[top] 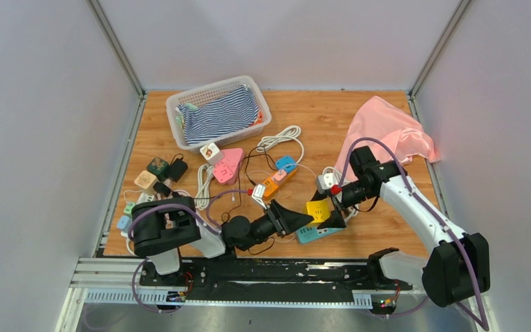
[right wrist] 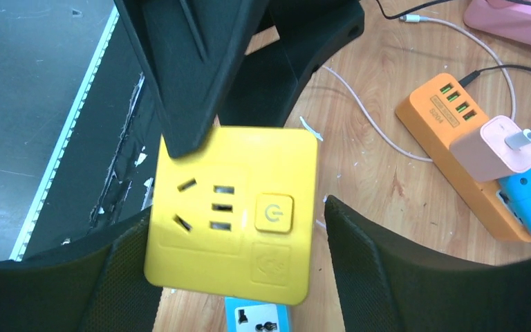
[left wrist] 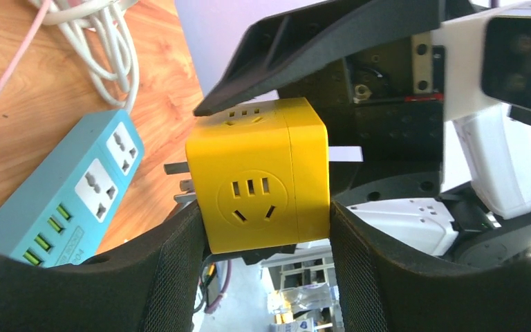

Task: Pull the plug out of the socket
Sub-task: Place the plug at the center of the board.

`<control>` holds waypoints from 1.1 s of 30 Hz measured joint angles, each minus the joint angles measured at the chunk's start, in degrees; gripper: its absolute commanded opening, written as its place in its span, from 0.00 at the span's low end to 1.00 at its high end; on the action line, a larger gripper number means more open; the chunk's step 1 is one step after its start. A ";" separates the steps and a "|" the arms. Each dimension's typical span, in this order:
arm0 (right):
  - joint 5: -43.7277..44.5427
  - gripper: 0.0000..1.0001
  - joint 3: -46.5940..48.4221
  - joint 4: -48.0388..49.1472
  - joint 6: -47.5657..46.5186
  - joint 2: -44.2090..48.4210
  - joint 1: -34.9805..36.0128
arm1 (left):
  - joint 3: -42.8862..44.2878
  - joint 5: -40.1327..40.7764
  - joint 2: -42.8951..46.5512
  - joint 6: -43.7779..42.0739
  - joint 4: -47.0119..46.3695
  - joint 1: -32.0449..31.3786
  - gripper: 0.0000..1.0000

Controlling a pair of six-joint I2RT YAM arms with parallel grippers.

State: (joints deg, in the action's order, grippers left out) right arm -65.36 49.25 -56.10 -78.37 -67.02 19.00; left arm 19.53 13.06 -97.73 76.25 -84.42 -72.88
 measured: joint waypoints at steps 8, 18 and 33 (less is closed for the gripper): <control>-1.16 0.79 0.00 -0.74 1.88 0.74 -0.76 | -0.61 -0.24 2.12 -0.81 -1.03 0.00 0.00; -3.72 0.15 0.17 -0.02 2.34 1.68 -1.05 | -0.70 -0.33 2.73 -0.22 -1.68 0.00 0.41; -3.13 0.00 2.58 -1.36 5.05 1.49 -2.08 | -6.88 1.79 7.76 -6.64 -2.82 -0.02 1.00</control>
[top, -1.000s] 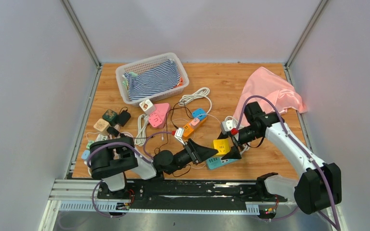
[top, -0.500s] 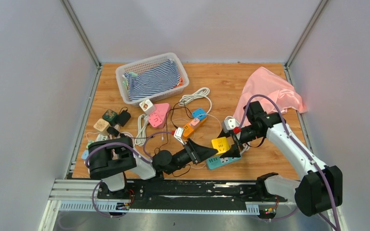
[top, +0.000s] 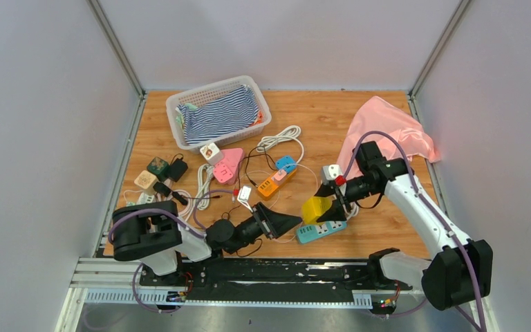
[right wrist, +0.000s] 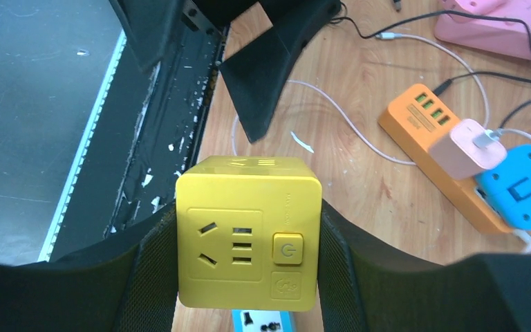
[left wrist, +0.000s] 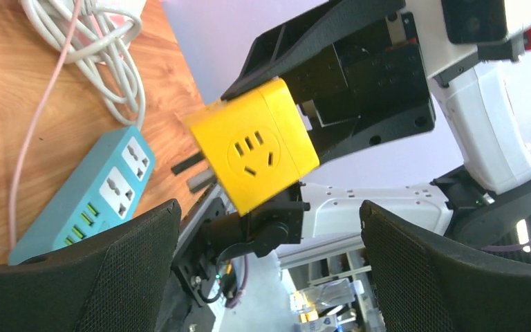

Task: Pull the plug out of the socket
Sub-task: Place the plug at the center of the board.

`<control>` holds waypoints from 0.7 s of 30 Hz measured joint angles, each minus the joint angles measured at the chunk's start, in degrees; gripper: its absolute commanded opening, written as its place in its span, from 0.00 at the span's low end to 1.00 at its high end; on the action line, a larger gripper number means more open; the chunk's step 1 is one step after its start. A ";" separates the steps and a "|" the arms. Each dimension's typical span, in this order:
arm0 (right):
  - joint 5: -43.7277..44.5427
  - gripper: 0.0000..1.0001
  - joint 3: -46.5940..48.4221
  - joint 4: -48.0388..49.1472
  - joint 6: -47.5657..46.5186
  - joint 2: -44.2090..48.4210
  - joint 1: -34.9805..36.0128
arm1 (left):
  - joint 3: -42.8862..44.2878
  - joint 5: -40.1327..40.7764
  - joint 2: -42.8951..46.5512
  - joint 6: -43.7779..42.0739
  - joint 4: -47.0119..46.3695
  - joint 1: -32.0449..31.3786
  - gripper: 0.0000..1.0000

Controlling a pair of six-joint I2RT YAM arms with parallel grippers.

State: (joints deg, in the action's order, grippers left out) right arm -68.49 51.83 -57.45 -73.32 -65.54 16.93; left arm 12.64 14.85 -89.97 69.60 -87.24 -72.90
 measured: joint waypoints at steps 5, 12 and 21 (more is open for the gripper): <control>2.47 0.00 2.82 -0.24 1.84 -0.35 -2.89 | -3.72 -0.33 4.85 -8.98 -0.02 0.70 1.00; 8.09 0.00 8.46 1.84 7.91 -1.66 -10.01 | -10.03 2.19 13.86 -32.17 2.21 0.96 1.00; 20.11 0.00 18.78 18.84 29.38 -15.28 -12.52 | -9.14 9.31 19.06 -56.02 16.79 1.11 1.00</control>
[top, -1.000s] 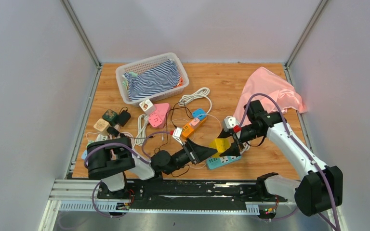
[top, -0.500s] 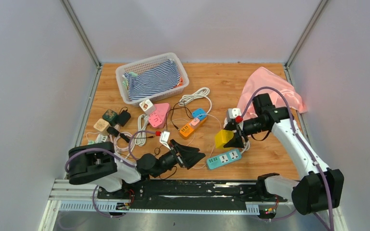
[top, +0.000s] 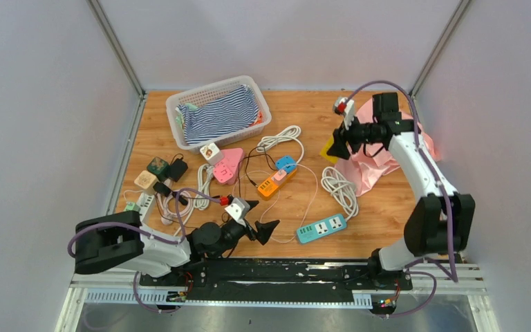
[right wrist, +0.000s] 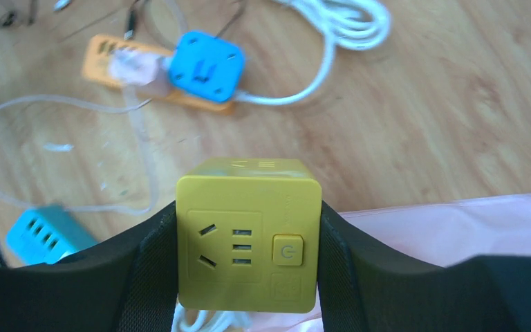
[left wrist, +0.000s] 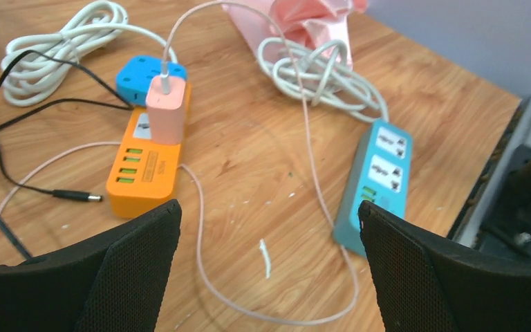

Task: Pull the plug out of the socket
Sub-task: Place the plug at the center of the board.

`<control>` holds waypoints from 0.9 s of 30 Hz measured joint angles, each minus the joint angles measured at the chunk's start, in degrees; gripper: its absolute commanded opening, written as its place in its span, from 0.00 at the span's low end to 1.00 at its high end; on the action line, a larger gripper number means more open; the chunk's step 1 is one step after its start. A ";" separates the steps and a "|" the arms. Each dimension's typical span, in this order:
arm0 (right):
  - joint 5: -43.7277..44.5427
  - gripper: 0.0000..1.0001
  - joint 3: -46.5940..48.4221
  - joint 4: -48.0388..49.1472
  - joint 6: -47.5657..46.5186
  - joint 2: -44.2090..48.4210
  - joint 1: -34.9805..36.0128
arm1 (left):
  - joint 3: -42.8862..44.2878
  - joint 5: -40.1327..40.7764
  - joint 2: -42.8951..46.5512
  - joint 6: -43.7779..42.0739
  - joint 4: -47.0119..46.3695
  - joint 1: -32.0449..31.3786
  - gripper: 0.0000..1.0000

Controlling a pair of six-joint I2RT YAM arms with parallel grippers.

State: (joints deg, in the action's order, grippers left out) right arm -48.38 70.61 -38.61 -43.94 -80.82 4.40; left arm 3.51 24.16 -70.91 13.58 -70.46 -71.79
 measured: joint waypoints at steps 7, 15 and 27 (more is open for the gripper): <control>9.92 0.00 18.47 11.15 17.38 -19.12 -0.04 | -2.69 2.43 -10.03 -2.60 -7.04 0.00 1.00; 15.87 0.02 41.05 14.86 28.81 -40.72 -0.04 | -0.79 0.42 -23.21 -1.55 -13.88 0.04 1.00; 23.17 0.32 54.60 14.64 33.09 -56.63 0.50 | -0.39 0.31 -23.34 -1.53 -16.28 0.04 1.00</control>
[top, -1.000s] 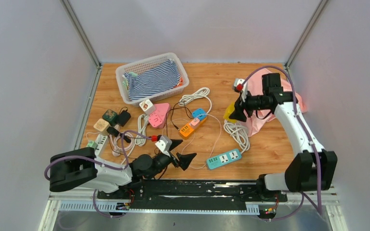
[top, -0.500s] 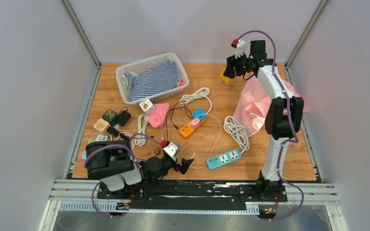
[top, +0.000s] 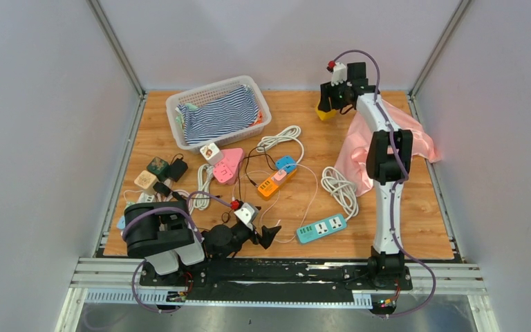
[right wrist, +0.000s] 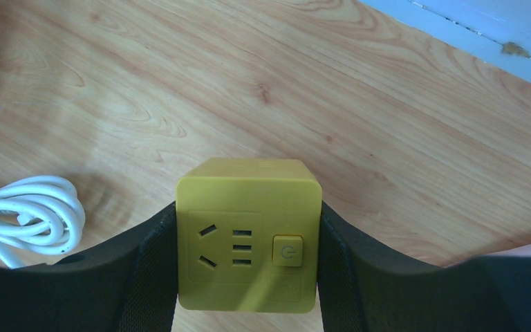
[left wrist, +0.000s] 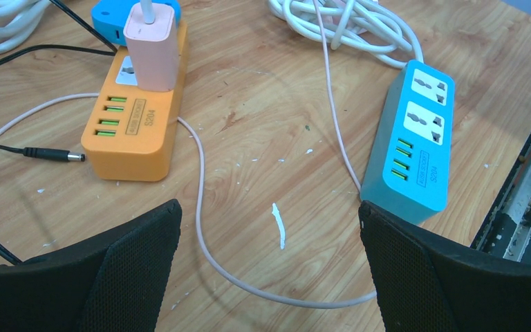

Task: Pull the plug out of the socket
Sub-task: Place the plug at the center of the board.

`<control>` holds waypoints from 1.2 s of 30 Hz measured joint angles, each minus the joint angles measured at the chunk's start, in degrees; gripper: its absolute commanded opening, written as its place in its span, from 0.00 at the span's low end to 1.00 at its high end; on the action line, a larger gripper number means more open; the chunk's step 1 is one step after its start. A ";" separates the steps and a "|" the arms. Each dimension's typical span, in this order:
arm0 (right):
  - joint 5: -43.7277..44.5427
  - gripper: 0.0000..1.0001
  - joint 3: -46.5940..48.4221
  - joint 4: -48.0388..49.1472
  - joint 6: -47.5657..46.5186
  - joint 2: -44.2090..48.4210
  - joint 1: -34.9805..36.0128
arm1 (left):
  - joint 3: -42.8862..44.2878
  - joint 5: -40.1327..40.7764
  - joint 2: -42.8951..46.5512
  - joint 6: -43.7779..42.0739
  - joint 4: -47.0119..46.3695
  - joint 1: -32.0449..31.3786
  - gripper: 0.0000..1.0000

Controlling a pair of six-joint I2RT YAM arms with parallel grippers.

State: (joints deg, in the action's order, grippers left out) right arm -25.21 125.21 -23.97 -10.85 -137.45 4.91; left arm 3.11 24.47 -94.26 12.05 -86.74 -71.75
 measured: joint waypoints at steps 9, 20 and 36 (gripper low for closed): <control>1.29 0.70 1.29 0.48 1.09 -1.44 1.62 | 0.22 0.00 -0.46 0.02 -0.17 0.00 1.00; 2.54 0.98 2.14 1.05 2.08 -2.32 2.25 | 0.37 -0.04 -0.72 0.00 -0.20 0.00 1.00; -12.55 0.99 -27.23 1.81 -8.17 31.41 1.40 | 0.31 -2.64 -0.20 -0.07 -0.17 0.00 1.00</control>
State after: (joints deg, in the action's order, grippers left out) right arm -37.76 97.97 -22.15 -19.03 -106.04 6.31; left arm 3.42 21.82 -94.45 11.99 -86.91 -71.75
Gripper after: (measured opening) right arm 0.986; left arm 0.997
